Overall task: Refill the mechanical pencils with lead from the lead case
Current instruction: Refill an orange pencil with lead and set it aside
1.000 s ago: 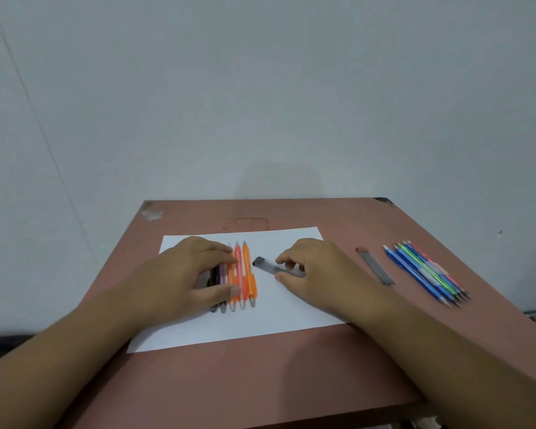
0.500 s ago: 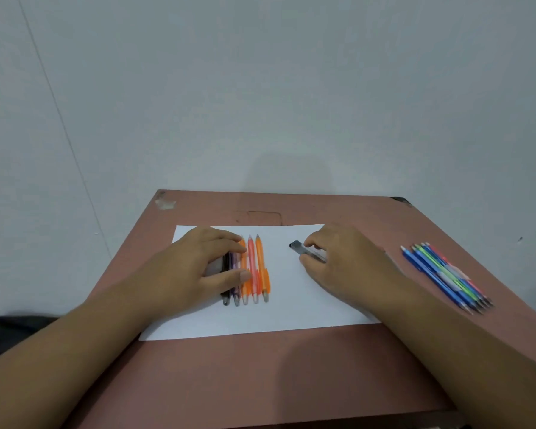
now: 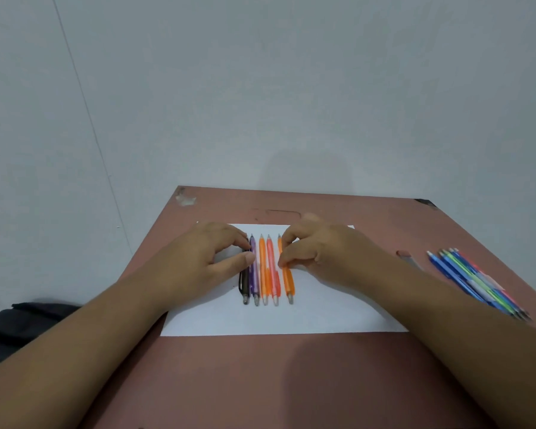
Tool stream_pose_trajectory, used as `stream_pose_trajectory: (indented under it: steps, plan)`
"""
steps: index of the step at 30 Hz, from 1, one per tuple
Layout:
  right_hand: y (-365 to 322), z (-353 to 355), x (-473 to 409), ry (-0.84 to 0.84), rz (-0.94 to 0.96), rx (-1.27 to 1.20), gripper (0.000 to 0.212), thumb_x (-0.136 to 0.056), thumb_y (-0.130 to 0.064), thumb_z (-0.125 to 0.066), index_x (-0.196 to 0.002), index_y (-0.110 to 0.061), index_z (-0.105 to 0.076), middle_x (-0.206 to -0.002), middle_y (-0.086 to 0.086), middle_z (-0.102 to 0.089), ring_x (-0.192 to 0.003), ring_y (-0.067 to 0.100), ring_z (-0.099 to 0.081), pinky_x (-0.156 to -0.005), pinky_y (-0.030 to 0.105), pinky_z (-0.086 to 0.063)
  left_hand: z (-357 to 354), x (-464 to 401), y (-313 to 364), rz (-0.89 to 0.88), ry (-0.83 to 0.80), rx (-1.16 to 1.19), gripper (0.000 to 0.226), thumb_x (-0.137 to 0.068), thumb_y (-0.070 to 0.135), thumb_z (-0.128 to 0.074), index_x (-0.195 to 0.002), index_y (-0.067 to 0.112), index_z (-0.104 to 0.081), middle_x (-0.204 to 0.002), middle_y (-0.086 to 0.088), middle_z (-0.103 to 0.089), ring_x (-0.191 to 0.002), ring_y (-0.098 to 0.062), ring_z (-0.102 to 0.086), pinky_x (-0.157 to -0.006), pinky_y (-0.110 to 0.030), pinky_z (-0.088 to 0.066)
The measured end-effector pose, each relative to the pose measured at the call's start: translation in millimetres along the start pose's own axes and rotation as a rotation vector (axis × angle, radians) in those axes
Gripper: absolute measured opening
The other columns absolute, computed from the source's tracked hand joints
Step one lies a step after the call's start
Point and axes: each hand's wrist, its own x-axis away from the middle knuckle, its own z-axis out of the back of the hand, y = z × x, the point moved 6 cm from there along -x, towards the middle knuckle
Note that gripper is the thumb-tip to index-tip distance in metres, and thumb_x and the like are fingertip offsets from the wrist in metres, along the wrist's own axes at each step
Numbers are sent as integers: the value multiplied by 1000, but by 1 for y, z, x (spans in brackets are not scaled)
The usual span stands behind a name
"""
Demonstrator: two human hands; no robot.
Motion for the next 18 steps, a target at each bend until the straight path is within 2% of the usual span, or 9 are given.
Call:
stream_pose_trajectory:
  steps: [2, 4, 6, 8, 11, 13, 15, 18]
  plan:
    - [-2, 3, -2, -22, 54, 21, 13, -83, -26, -83, -96, -25, -81, -98, -7, -72, -89, 14, -60, -60, 10, -32, 0, 0, 0, 9, -5, 9, 47, -90, 72, -39, -114, 41, -66, -117, 32, -60, -117, 6, -49, -101, -30, -44]
    - [-3, 4, -2, -40, 93, 42, 16, -82, -30, -83, -97, -25, -80, -100, -7, -74, -89, 11, -60, -68, 3, -20, 0, 0, -2, 13, -8, 12, 49, -90, 75, -36, -114, 43, -64, -117, 31, -60, -118, 3, -50, -99, -33, -46]
    - [0, 3, 1, -27, 119, 62, 17, -83, -30, -82, -98, -24, -79, -102, -7, -74, -89, 11, -58, -68, 3, -20, -1, 0, -4, 18, -18, 10, 51, -89, 77, -34, -115, 44, -63, -118, 31, -60, -118, 1, -50, -98, -34, -47]
    - [6, 0, 5, 6, 93, 65, 12, -89, -23, -78, -100, -23, -76, -103, -8, -72, -90, 11, -55, -70, 6, -30, -2, 1, -3, 9, -14, 10, 52, -91, 76, -32, -116, 43, -63, -119, 32, -59, -119, 1, -50, -99, -35, -47]
    - [22, 7, 7, 139, -82, -66, 13, -96, -14, -68, -98, -26, -71, -102, -18, -67, -91, 5, -51, -76, 21, -43, -1, 2, 5, -30, 8, 13, 51, -94, 74, -29, -117, 43, -62, -120, 33, -57, -121, 3, -49, -101, -34, -45]
    - [30, 17, 7, 241, -260, -294, 23, -95, -7, -64, -93, -30, -68, -95, -23, -64, -90, 2, -54, -77, 20, -44, 1, 3, 9, -48, 45, 17, 49, -95, 74, -29, -117, 43, -61, -122, 35, -55, -123, 3, -48, -101, -33, -45]
    - [35, 25, 7, 318, -419, -548, 28, -96, -3, -62, -90, -30, -67, -92, -17, -67, -89, 6, -60, -78, 22, -49, 6, 1, 14, -58, 100, 14, 47, -96, 73, -32, -121, 44, -59, -124, 34, -55, -124, 4, -46, -101, -32, -45]
    - [39, 30, 4, 404, -567, -737, 22, -98, -7, -60, -91, -26, -68, -90, -4, -72, -85, 15, -62, -79, 31, -49, 20, -8, 26, -66, 205, 1, 43, -97, 69, -36, -126, 44, -57, -125, 32, -55, -120, 12, -44, -98, -23, -42]
